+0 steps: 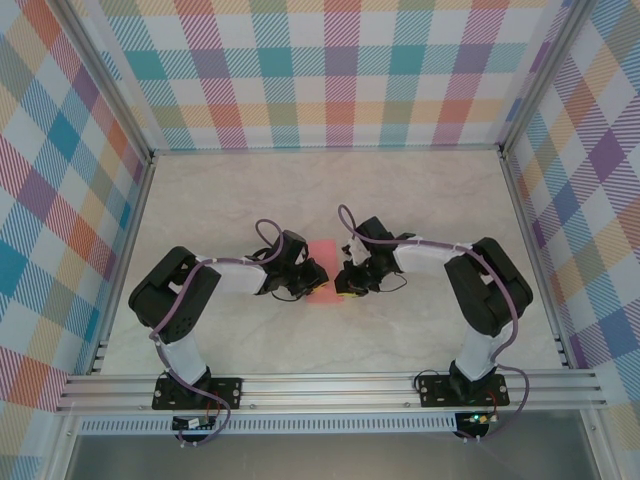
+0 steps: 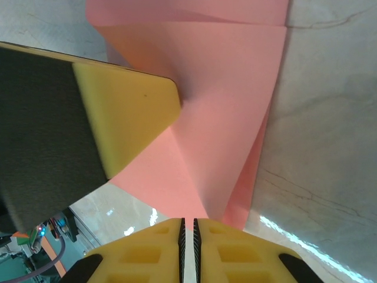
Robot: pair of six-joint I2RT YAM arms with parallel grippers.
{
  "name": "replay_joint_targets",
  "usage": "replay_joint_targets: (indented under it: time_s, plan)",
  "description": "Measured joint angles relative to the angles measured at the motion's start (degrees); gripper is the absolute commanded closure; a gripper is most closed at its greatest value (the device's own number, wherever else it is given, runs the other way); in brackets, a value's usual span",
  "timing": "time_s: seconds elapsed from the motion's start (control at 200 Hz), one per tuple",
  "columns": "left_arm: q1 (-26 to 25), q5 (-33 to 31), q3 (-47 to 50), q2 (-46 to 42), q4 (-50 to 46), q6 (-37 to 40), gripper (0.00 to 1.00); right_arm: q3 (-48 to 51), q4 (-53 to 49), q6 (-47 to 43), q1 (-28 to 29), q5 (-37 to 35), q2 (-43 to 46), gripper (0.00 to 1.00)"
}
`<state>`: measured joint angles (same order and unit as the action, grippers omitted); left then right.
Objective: Fold a paper plane with a square sheet of paper (pick it up from the middle)
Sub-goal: Fold the triangle a second time at the center of the table.
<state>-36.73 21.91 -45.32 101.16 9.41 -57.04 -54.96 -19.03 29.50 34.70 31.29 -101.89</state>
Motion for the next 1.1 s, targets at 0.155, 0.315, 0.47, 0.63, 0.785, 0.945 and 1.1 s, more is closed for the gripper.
replay_joint_targets:
  time_s: [0.155,0.315,0.47,0.63,0.785,0.945,1.1]
  plan:
    - [0.0,-0.1,0.1,-0.1,0.0,0.0,0.83,0.0,0.1,0.0,0.0,0.0,-1.5,0.86]
    - [0.0,-0.2,0.2,-0.2,0.0,0.0,0.83,0.0,-0.1,-0.2,0.1,-0.8,-2.2,0.86]
    - [0.0,-0.5,0.4,-0.3,0.2,-0.3,0.83,-0.2,-0.6,-0.2,0.1,-1.5,-2.5,0.85]
    - [0.0,-1.0,1.0,-0.9,0.1,-0.4,0.83,-1.5,-1.8,-0.4,0.1,-1.9,-2.7,0.85]
    - [0.0,-1.0,1.0,-0.9,0.1,-0.4,0.83,-2.3,-2.1,-0.8,0.1,-1.9,-2.7,0.85]
    - [0.0,-1.0,1.0,-0.9,0.2,-0.4,0.83,-2.3,-2.1,-1.2,0.1,-1.6,-2.1,0.85]
    - [0.0,-1.0,1.0,-0.9,0.2,-0.4,0.83,-2.8,-1.8,-1.3,0.4,-1.0,-1.5,0.85]
